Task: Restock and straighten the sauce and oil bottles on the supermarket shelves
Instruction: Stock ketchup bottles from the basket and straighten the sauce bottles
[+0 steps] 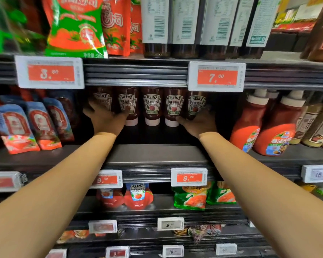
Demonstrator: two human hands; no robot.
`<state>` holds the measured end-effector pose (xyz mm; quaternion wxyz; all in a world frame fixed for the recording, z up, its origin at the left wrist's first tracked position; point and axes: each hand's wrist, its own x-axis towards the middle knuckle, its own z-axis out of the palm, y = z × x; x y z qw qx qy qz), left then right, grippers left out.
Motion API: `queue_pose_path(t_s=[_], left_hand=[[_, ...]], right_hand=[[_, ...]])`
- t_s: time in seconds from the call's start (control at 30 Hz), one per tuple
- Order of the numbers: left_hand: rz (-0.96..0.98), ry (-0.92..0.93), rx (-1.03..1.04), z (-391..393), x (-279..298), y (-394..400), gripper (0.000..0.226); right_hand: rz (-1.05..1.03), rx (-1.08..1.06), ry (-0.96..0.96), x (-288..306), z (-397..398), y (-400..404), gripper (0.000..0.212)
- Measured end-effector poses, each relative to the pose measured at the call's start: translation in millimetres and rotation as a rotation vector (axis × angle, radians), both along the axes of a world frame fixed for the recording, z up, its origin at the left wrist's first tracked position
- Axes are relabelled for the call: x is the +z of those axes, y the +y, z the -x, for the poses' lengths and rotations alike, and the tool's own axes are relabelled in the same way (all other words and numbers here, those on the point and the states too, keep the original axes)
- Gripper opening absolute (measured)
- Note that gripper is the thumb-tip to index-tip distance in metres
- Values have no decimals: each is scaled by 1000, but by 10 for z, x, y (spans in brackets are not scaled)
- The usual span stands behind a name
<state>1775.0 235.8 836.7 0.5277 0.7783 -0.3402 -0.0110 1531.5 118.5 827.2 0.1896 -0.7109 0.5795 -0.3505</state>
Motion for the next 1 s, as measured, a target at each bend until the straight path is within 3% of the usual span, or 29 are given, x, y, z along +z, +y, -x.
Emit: queue_pose_path(t_s=[0.07,0.2,0.37,0.6,0.83,1.0], left_hand=[[36,76,-9,-49,-33,-44,127],[40,126,-23,-168,-90,-101,122],[15,72,-20,-213,-139,-168,107],[24,59,-23,-200,-149,-168,108],[11,95,-54,-181,-138,-30,110],[-134,153,-85,-167,-81,89,112]], right_hand=[[-26,-11,48,11,-48,-9,119],[-8,-64,21,-19,-104,-9,120],[40,-89,-28,-165,-119,6,108],[60,-90,-13,-140,-131,34,101],[32,-133,87,-60,-61,209,100],[8,-183,210,-39,-6,463,80]])
